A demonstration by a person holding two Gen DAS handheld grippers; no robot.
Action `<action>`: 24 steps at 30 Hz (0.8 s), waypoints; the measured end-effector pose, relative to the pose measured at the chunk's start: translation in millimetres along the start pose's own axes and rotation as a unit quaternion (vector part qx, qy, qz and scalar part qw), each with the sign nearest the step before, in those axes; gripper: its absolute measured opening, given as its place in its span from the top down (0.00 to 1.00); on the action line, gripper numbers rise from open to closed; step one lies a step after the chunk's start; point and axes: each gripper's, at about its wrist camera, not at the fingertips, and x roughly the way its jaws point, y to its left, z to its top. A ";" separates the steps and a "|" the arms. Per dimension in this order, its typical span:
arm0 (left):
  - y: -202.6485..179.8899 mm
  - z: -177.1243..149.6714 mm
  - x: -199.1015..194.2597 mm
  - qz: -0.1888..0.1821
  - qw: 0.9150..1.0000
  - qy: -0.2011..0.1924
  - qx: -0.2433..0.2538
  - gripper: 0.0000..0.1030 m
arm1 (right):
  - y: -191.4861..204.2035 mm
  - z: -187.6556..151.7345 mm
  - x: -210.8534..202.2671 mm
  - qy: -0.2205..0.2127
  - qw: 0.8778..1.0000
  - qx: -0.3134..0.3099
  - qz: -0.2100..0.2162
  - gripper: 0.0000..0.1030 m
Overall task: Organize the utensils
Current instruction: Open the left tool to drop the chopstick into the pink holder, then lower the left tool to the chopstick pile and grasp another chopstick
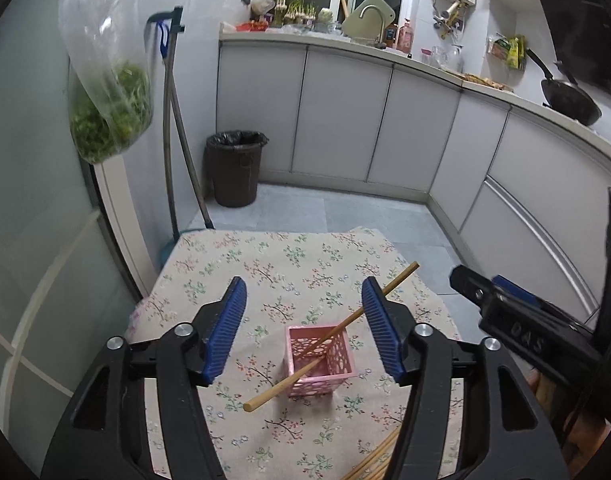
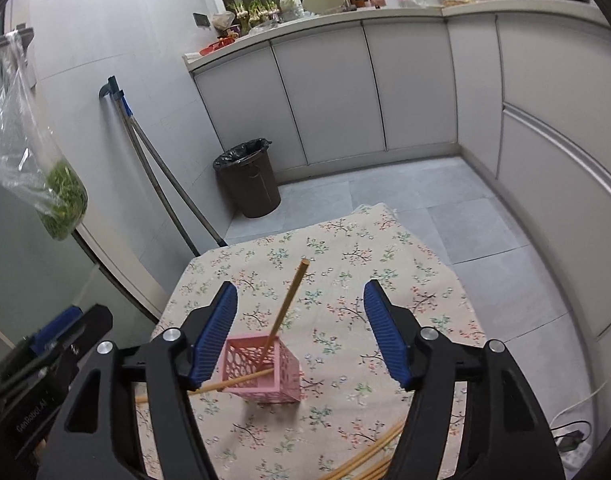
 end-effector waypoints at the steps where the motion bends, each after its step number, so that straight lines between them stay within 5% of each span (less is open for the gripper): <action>1: -1.5 -0.5 -0.9 0.003 1.000 -0.002 0.004 0.42 | -0.5 -2.1 -2.4 -0.002 1.000 -0.003 -0.003 0.33; 17: -28.0 -20.2 -12.5 0.011 0.998 -0.013 0.059 0.16 | -36.0 -35.1 -41.4 -0.024 0.998 0.026 -0.050 0.08; 24: -49.0 -31.5 -15.1 0.001 0.995 -0.013 0.095 0.07 | -64.5 -50.6 -54.4 -0.010 0.997 0.059 -0.057 0.06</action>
